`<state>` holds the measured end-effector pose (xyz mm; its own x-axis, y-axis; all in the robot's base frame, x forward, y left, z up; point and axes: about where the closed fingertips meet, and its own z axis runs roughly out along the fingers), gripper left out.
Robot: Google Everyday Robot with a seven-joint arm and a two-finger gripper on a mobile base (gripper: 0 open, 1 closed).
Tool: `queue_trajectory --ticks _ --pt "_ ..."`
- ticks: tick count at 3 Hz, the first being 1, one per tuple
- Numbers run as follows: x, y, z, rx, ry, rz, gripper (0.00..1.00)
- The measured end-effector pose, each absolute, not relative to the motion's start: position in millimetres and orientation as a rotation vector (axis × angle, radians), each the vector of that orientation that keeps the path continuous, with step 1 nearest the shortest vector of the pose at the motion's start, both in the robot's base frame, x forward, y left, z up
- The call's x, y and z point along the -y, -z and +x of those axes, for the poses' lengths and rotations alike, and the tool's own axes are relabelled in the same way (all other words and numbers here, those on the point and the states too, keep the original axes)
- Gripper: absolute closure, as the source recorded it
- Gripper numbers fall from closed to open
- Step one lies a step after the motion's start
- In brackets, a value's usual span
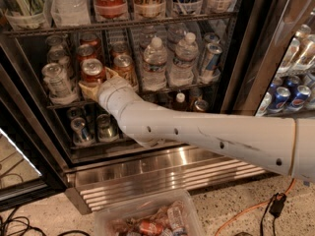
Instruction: Pick coke can from middle shelf of fridge
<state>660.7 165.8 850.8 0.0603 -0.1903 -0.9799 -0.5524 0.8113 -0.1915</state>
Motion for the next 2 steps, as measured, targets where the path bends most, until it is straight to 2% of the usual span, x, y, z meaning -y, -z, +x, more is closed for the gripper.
queue_trajectory --ticks 2 --pt "-162.3 -855.7 656.1 -1.509 -0.289 -0.626 1.0"
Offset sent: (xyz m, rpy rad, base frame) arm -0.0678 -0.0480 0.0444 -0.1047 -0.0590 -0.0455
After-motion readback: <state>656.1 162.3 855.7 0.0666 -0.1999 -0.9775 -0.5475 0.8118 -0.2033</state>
